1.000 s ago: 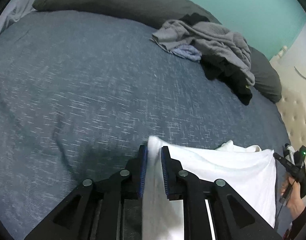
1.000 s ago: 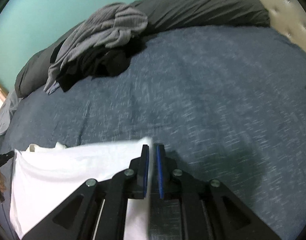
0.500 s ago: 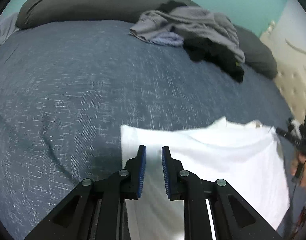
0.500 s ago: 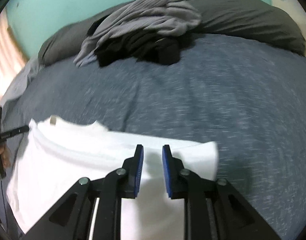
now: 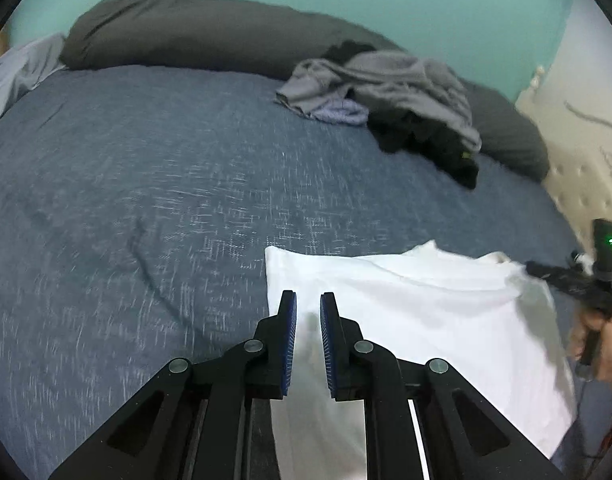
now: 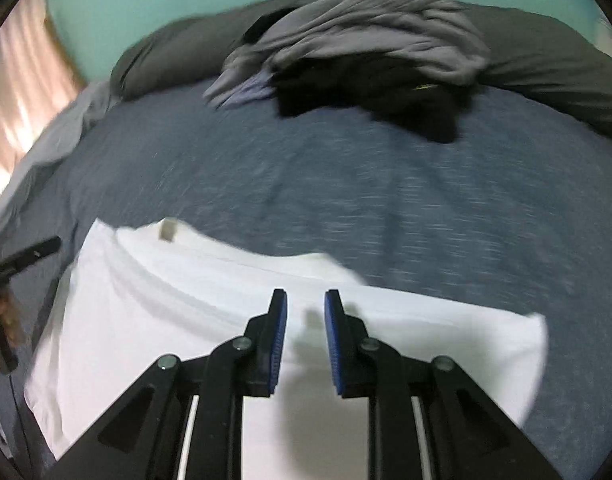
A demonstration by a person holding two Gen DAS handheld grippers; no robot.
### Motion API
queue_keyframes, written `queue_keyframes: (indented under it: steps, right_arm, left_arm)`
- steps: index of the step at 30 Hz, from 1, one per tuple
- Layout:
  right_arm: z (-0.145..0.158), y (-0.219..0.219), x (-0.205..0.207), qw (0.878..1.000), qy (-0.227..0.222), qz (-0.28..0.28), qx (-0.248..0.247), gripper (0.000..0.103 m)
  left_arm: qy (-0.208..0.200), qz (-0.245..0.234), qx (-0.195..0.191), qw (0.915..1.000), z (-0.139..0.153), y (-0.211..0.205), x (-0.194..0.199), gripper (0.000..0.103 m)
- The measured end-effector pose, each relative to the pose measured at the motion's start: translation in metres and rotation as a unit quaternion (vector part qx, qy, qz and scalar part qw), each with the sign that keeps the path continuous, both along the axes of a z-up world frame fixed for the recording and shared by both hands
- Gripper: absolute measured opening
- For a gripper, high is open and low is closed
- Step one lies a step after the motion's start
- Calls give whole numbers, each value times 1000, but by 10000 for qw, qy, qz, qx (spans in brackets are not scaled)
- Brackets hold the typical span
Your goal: Fold clothes
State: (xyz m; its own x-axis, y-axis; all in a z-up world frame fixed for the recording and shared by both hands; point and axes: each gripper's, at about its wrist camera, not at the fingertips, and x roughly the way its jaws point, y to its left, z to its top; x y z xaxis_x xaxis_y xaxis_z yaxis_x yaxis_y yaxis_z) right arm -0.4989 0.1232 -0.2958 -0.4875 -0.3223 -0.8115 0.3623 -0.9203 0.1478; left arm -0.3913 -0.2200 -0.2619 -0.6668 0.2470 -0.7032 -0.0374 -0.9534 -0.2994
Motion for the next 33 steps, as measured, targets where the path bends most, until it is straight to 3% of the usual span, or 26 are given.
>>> queue_keyframes:
  steps: [9, 14, 16, 21, 27, 32, 33]
  right_arm:
    - [-24, -35, 21, 9988, -174, 103, 438, 19]
    - [-9, -37, 15, 9999, 54, -77, -55, 20]
    - [-7, -43, 10, 9998, -25, -25, -214, 39]
    - [-20, -69, 9, 9982, -234, 503, 231, 41]
    - [-23, -75, 26, 9960, -14, 739, 504, 41]
    - [-22, -77, 36, 9933, 159, 936, 659, 20]
    - [-21, -76, 36, 9934, 199, 928, 638, 12]
  left_arm:
    - [383, -252, 158, 9988, 7, 13, 65, 13]
    - [366, -296, 464, 9978, -3, 19, 94, 13]
    - [373, -287, 604, 9971, -8, 21, 107, 13]
    - [374, -366, 703, 9962, -9, 26, 120, 13]
    - [493, -486, 670, 9953, 0, 30, 129, 13]
    - [489, -451, 746, 9950, 0, 27, 131, 13]
    - [483, -449, 750, 9950, 0, 27, 131, 13]
